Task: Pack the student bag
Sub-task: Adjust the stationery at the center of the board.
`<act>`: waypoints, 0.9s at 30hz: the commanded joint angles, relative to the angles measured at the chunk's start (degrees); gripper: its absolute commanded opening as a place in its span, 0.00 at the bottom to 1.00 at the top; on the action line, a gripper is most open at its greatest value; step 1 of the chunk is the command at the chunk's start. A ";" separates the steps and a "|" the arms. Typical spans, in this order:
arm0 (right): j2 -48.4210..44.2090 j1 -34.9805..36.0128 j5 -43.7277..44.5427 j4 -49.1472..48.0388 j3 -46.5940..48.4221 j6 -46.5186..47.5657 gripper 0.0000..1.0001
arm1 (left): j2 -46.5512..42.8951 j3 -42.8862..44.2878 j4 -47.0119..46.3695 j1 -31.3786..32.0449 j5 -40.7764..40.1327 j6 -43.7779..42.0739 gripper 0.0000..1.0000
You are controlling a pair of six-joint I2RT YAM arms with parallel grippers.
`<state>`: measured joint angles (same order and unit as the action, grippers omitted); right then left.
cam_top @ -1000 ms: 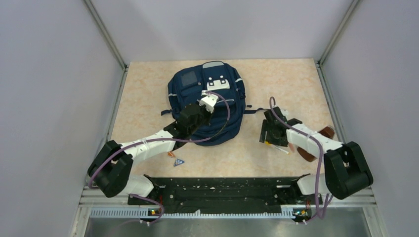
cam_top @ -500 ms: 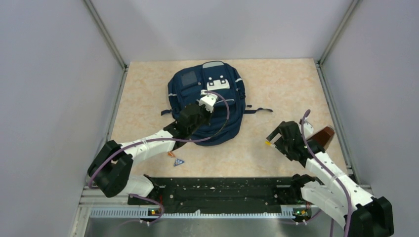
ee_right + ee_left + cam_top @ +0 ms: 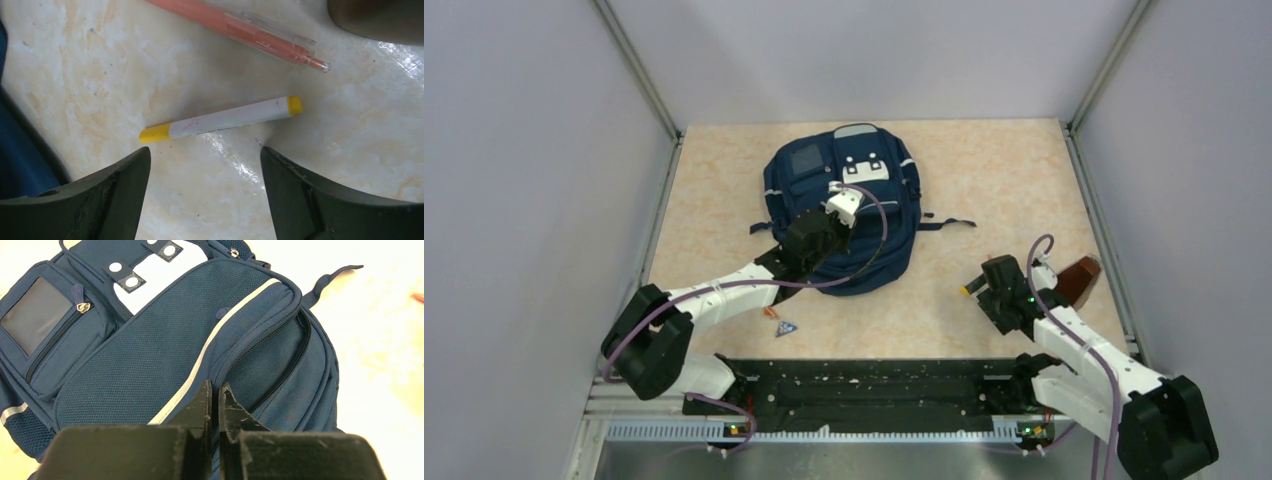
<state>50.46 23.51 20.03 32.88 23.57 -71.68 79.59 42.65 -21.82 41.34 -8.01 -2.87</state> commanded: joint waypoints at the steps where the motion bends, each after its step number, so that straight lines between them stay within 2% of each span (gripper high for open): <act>1: 3.91 0.06 4.06 -7.28 -0.78 -1.09 0.78 | -2.97 0.29 -4.94 -0.11 -0.57 2.01 0.00; 13: 17.74 0.01 12.82 -14.80 5.56 6.90 0.72 | -2.92 -0.04 -5.04 -0.12 -0.64 2.43 0.00; 27: 32.00 -1.19 6.25 -14.01 11.21 14.45 0.64 | -5.04 -0.97 -4.89 -0.21 -1.09 2.03 0.00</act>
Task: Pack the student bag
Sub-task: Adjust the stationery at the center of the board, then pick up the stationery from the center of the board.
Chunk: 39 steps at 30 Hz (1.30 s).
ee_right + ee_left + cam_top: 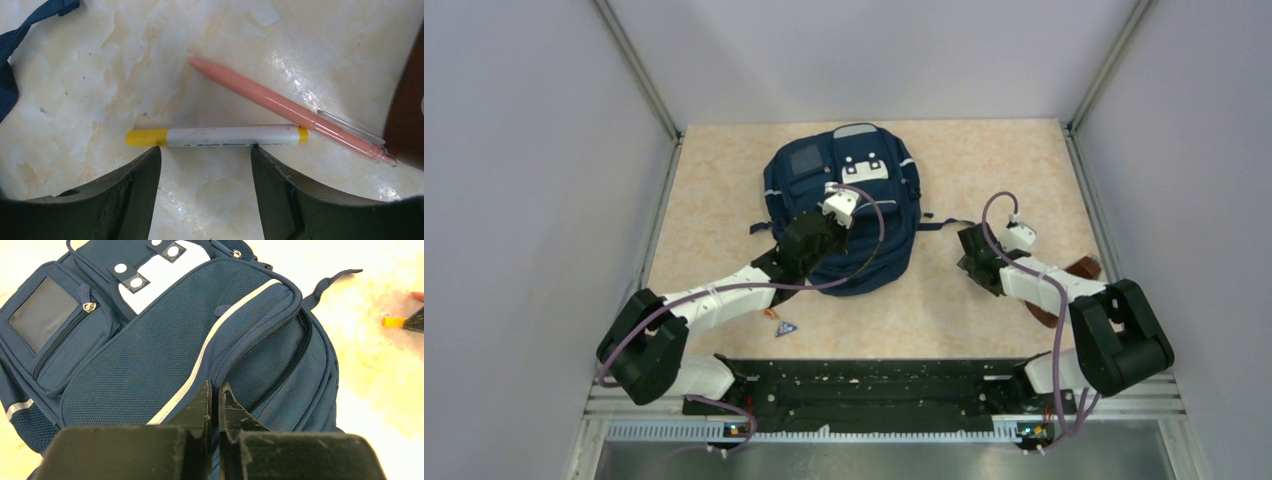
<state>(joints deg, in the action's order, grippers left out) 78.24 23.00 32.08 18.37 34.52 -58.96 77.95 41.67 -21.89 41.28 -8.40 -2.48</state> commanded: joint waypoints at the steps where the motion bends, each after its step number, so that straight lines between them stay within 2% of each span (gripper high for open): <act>1: 4.92 -0.89 -6.39 0.07 0.53 2.10 0.63 | -3.54 -0.06 -4.83 -0.10 -0.72 1.67 0.00; 4: 6.08 -0.86 -7.67 0.06 1.48 2.06 0.63 | -3.92 -0.31 -4.87 -0.22 -0.97 1.43 0.00; 7: 3.47 -0.86 -7.85 0.46 1.71 2.81 0.71 | -4.24 -0.45 -4.84 -0.27 -1.13 1.34 0.00; 12: -3.06 -1.51 -4.28 4.12 4.33 10.18 0.80 | -4.33 -0.69 -5.00 -0.39 -0.85 1.45 0.00; 17: -3.34 -10.79 -11.55 3.39 3.41 17.94 0.86 | -4.37 -0.75 -5.14 -0.40 -0.48 1.73 0.00; 23: -0.29 -15.06 -13.90 1.95 3.15 21.87 0.85 | -4.86 -1.00 -5.18 -0.49 -0.39 1.87 0.00; 30: 3.98 -15.61 -12.17 2.90 6.98 27.39 0.83 | -4.90 -1.33 -5.33 -0.65 -0.30 1.91 0.00; 34: 7.17 -16.59 -11.40 4.68 8.54 28.37 0.75 | -5.05 -1.36 -5.36 -0.74 -0.27 1.88 0.00; 39: 8.35 -16.79 -15.19 3.60 8.21 28.53 0.37 | -5.33 -1.55 -5.24 -1.08 -0.49 1.55 0.00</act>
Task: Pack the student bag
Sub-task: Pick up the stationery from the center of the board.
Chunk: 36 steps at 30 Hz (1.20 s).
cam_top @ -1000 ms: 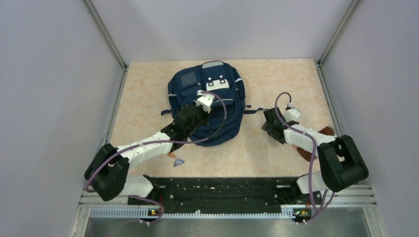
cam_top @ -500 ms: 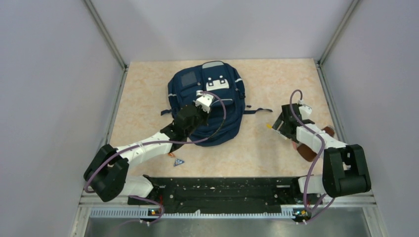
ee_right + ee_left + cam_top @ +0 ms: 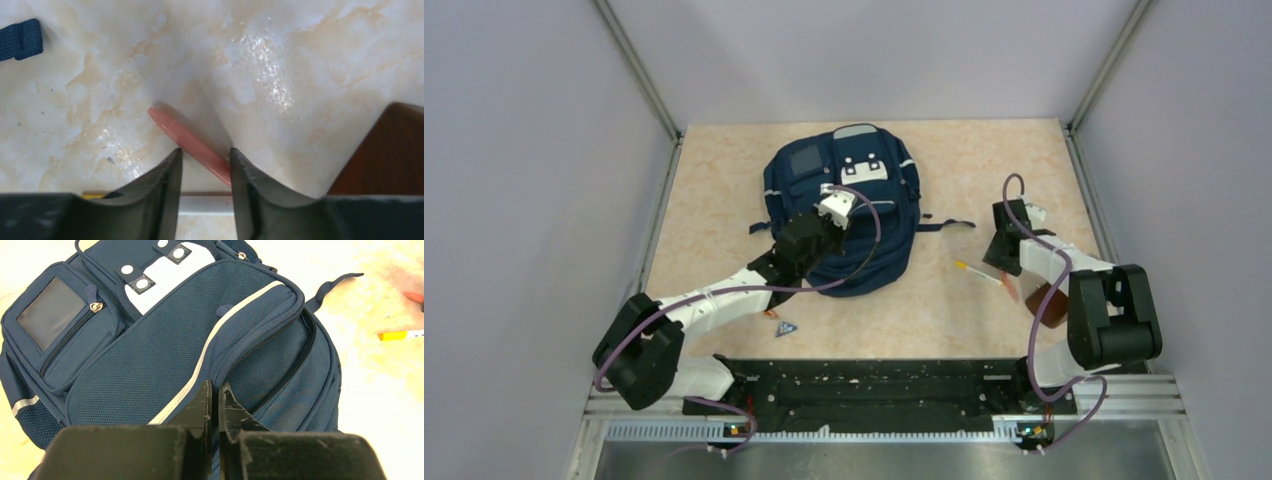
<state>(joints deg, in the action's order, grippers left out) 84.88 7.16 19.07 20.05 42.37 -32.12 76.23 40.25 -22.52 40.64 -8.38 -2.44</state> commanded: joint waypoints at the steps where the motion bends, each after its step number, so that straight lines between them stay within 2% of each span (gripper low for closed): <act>1: 1.74 -0.97 -2.71 1.85 0.27 1.65 0.32 | -3.61 -0.11 -4.51 -0.54 -0.33 1.44 0.00; 4: 1.73 -1.00 -2.13 2.02 0.46 2.07 0.19 | -4.18 -0.21 -4.28 -0.65 1.01 0.57 0.00; 7: 1.58 -0.95 -0.96 3.02 1.31 3.19 0.01 | -4.98 -0.13 -3.98 -0.65 1.54 0.38 0.00; 14: -0.83 -0.92 -0.49 7.20 5.47 5.10 0.00 | -6.20 0.76 -2.13 -0.65 3.52 0.45 0.00; 19: -10.26 2.29 -11.44 6.12 7.05 1.49 0.00 | -6.55 2.03 -0.27 -0.65 7.79 2.08 0.00; 22: -12.20 8.15 -18.39 1.97 7.53 -4.16 0.00 | -6.23 2.79 -0.26 -0.65 11.34 4.18 0.00; 29: -7.42 22.81 -26.93 -13.17 9.25 -17.97 0.00 | -5.57 4.00 0.04 -0.63 14.26 5.41 0.00; 36: 0.64 28.04 -30.00 -19.53 13.70 -22.66 0.00 | -5.82 4.28 0.93 -0.65 14.57 5.67 0.00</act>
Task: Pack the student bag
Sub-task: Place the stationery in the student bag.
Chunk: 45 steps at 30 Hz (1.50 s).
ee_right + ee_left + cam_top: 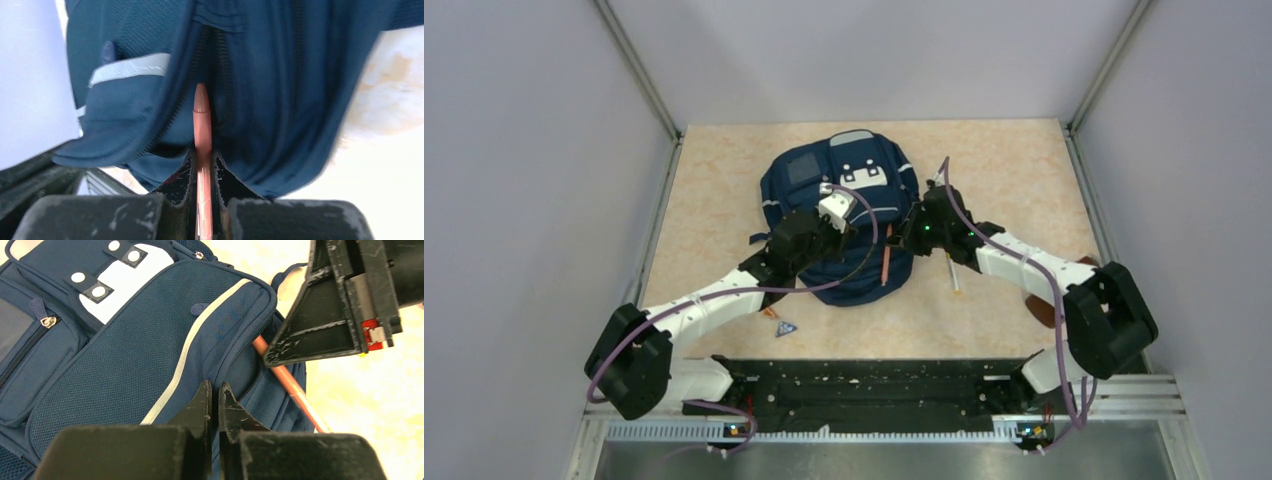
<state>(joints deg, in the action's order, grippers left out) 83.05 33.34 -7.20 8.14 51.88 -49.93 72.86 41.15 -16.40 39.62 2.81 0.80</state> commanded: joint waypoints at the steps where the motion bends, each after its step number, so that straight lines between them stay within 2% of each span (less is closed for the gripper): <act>1: 2.81 1.90 -3.80 -7.75 4.23 -5.34 0.00 | -2.58 3.26 -5.20 0.39 3.36 2.44 0.00; 10: -0.12 2.16 1.01 -11.19 2.92 -8.80 0.00 | -3.15 3.06 -4.32 0.39 3.14 2.43 0.00; 26: 8.06 2.38 11.47 -25.40 5.75 -22.43 0.00 | -2.89 2.97 -4.71 0.42 4.28 4.47 0.00; 31: 10.86 2.43 14.19 -26.49 8.46 -26.24 0.00 | -3.02 2.99 -3.16 0.29 -1.15 2.50 0.00; 37: 14.97 2.34 13.79 -26.48 12.66 -25.39 0.00 | -4.82 2.77 -1.29 0.11 -6.84 0.58 0.00; 38: 15.48 2.34 13.44 -26.70 12.90 -25.30 0.05 | -4.91 2.65 -1.12 -0.01 -7.03 0.53 0.00; 39: 15.74 2.34 13.07 -27.04 13.13 -24.88 0.15 | -4.92 2.64 -1.01 -0.04 -6.99 0.66 0.00; 43: 14.90 2.34 12.56 -28.21 11.49 -23.24 0.45 | -4.93 2.76 -1.27 -0.06 -5.07 1.55 0.00; 45: 12.92 2.34 12.39 -28.61 10.10 -21.17 0.50 | -4.73 3.02 -1.54 -0.06 -4.46 2.40 0.00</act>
<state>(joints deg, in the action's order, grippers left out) 98.32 36.23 2.83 -12.49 60.86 -73.32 71.11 42.02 -16.49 39.00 -4.67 1.54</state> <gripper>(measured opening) 0.450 0.031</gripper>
